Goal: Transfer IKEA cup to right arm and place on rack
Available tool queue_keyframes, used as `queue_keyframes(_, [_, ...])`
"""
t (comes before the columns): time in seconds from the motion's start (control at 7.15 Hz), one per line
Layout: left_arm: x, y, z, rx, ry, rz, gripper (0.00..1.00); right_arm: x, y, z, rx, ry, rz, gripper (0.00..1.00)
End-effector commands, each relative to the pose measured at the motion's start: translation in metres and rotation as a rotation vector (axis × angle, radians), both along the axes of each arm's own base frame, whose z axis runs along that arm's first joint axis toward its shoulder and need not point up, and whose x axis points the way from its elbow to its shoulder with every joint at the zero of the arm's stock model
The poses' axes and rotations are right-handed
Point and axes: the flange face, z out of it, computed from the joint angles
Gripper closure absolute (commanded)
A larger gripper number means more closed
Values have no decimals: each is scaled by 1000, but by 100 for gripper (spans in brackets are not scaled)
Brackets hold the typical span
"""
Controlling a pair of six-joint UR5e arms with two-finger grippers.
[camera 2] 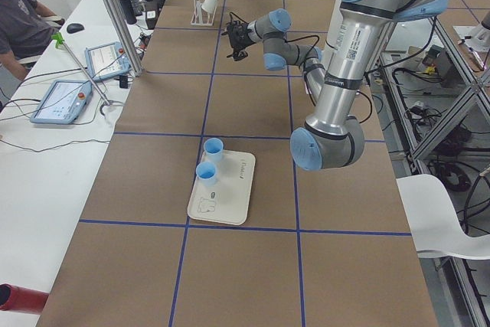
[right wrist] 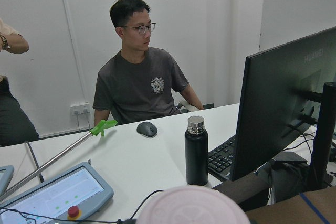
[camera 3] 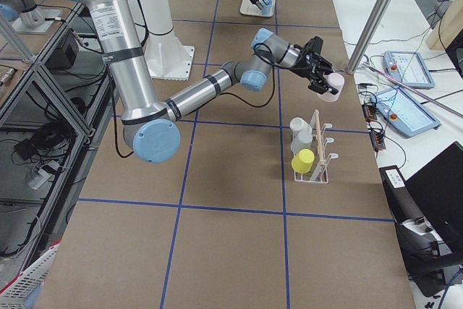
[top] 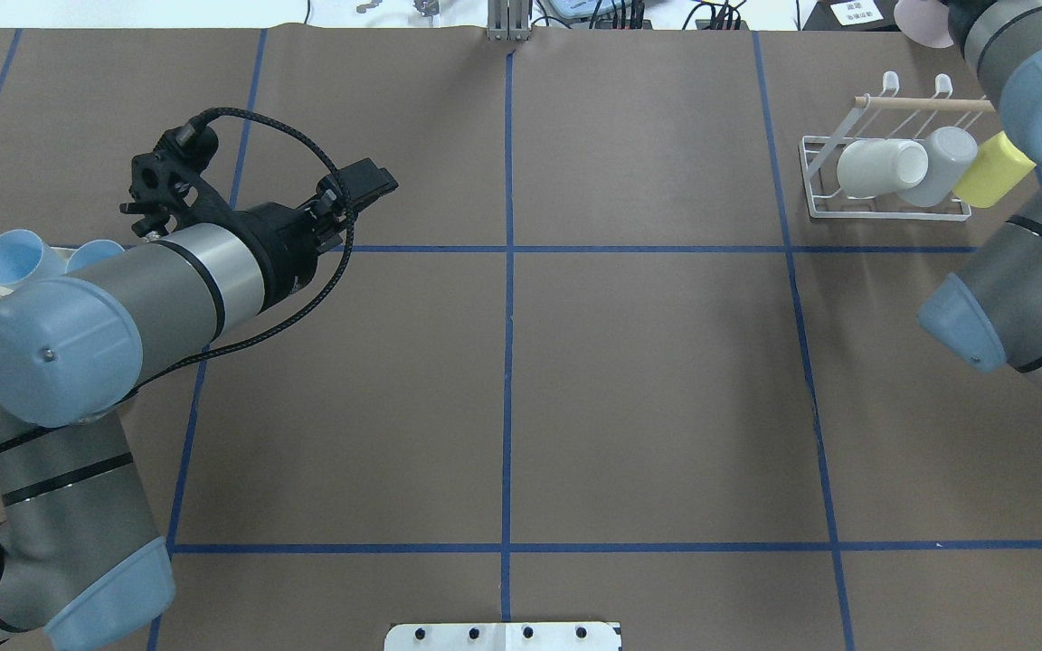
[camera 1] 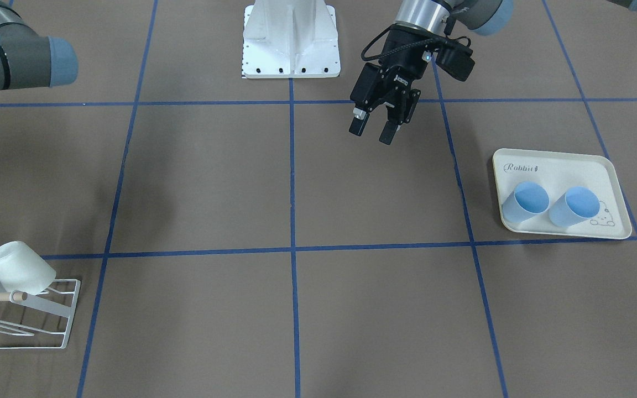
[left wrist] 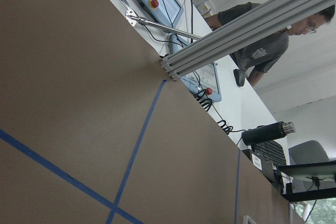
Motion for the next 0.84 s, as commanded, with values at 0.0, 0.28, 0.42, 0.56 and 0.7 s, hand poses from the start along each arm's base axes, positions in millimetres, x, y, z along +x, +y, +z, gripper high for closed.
queue_keyframes(0.0, [-1,0,6,-9,-67,9,0,34,-22,82,40,40,-10,100])
queue_keyframes(0.28, [-1,0,8,-12,-71,9,0,76,-45,151,47,57,-94,100])
queue_keyframes(0.42, [-1,0,10,-13,-74,9,0,75,-48,167,51,57,-95,100])
queue_keyframes(0.56, [-2,1,18,-20,-86,11,0,72,-50,163,59,54,-98,100])
queue_keyframes(0.7, [-2,1,18,-20,-86,11,0,67,-49,169,49,58,-109,100])
